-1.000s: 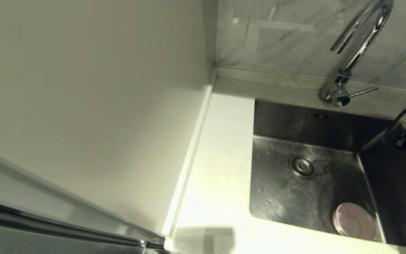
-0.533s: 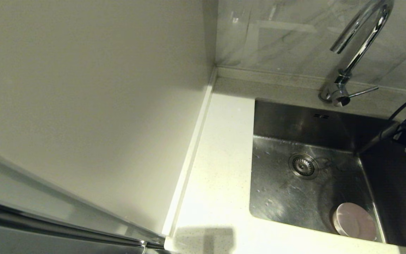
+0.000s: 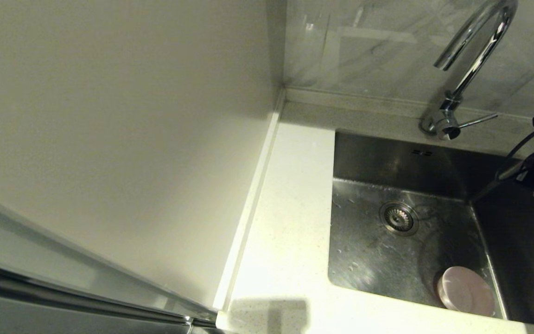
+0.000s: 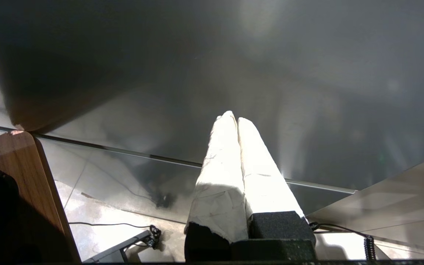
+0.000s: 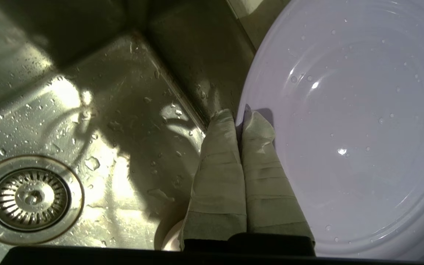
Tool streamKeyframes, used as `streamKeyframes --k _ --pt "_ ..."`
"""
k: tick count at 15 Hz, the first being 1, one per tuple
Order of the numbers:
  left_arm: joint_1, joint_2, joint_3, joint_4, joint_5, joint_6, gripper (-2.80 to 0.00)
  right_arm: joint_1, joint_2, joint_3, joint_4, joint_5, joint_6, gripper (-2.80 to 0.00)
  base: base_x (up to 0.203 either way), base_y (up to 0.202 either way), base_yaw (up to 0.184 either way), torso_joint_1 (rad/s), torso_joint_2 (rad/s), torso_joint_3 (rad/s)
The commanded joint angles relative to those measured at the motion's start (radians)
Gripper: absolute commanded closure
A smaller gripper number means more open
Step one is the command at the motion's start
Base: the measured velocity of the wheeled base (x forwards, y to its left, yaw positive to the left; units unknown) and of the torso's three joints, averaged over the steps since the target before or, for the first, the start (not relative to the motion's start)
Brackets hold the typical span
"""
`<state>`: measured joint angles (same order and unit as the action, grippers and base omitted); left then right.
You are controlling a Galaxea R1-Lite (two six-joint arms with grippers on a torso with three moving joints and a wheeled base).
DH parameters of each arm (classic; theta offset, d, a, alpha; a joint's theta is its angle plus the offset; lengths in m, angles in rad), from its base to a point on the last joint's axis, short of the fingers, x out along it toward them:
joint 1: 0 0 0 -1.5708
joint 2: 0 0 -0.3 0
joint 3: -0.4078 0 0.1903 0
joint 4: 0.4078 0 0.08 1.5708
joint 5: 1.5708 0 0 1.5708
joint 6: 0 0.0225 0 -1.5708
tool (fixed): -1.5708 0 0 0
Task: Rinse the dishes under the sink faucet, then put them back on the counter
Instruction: Put a plate back to the table from the sink
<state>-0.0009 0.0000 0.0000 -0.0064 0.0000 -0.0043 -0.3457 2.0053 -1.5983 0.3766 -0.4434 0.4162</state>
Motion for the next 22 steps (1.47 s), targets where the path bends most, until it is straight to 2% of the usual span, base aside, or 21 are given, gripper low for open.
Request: streamKeyframes --k 1,7,15,22 --pt "0.000 0.000 0.003 0.000 0.000 0.000 0.00 -0.002 0.010 -0.019 0.002 -0.003 0.003 0.00 0.000 0.000 0.000 0.000 0.00 0.000" --pt "0.000 0.000 0.003 0.000 0.000 0.000 0.00 -0.018 0.007 -0.097 0.004 -0.018 0.003 0.00 0.000 0.000 0.000 0.000 0.00 0.000" --pt "0.000 0.000 0.003 0.000 0.000 0.000 0.00 -0.058 0.013 -0.108 0.003 -0.044 -0.002 0.00 0.000 0.000 0.000 0.000 0.00 0.000" --pt "-0.001 0.000 0.003 -0.001 0.000 0.000 0.00 -0.059 0.015 -0.112 0.004 -0.044 -0.016 0.00 0.000 0.000 0.000 0.000 0.00 0.000"
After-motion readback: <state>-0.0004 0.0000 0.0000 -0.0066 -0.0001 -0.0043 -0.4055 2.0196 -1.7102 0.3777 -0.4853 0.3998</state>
